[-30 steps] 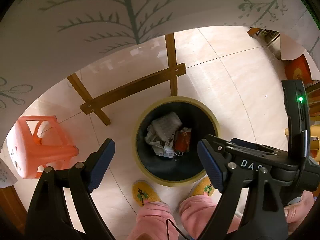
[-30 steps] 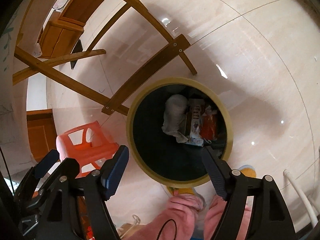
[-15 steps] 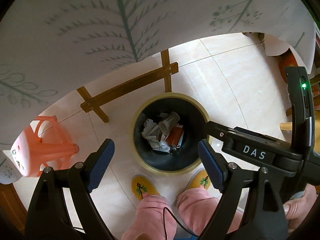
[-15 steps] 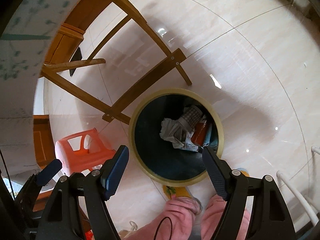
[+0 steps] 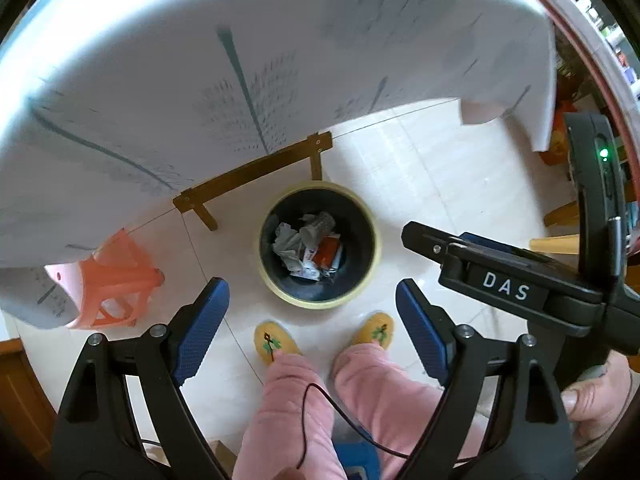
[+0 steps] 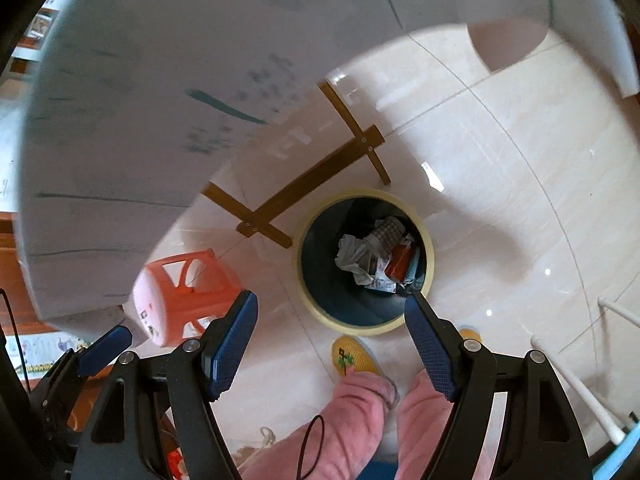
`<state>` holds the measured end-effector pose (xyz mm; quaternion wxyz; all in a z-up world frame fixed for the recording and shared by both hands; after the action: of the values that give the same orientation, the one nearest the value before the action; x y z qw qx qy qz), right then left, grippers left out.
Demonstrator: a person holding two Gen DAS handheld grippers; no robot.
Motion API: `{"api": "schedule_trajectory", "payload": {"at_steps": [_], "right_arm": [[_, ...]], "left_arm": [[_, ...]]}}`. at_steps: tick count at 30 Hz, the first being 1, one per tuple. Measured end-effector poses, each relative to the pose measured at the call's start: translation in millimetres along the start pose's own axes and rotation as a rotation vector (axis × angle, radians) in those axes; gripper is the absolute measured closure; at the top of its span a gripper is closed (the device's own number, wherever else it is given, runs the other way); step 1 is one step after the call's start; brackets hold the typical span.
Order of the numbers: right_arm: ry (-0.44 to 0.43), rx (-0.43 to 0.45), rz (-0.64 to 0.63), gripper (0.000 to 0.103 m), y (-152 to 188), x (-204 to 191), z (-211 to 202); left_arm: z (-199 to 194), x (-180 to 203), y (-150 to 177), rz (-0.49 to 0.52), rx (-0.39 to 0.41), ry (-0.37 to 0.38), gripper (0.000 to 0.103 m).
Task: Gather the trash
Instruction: 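Raise both tools and return toward the table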
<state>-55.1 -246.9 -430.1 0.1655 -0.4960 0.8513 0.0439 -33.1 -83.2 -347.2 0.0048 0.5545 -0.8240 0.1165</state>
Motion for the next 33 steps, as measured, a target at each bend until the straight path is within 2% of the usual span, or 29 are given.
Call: {"api": "schedule_trajectory", "payload": {"at_steps": [8,18,24,33], "right_arm": [[-0.013,0.027,-0.096,0.026,2.9,-28.2,-92.3],[-0.080,0.116,-0.194,0.026,-12.3,-59.8,-204.0],[-0.121,0.182,-0.259,0.026,-28.2,-79.2,-247.0],[-0.168,0.247,-0.333,0.026,-55.0,-106.4,-276.9]], "left_arm": [[-99.6,11.3,-9.4,-0.008,0.078,-0.016,0.020],[-209.5,9.1,-29.1,-0.059,0.235,-0.095,0.020],[-252.3,-0.9,-41.9,-0.099,0.323,-0.155,0.020],[-280.1,-24.1,-56.8,-0.182,0.372,-0.157,0.020]]}}
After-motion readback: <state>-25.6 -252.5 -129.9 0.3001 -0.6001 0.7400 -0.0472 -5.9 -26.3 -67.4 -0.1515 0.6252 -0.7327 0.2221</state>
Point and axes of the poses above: each gripper's, at about its wrist camera, not at the fingertips, and z roughly the way its jaws point, x to its right, y to its underside, the point moved 4 cm from there along z, roughly the way its jaws point, and after that the axes turned 1 degree about x, right-handed, at the moved point
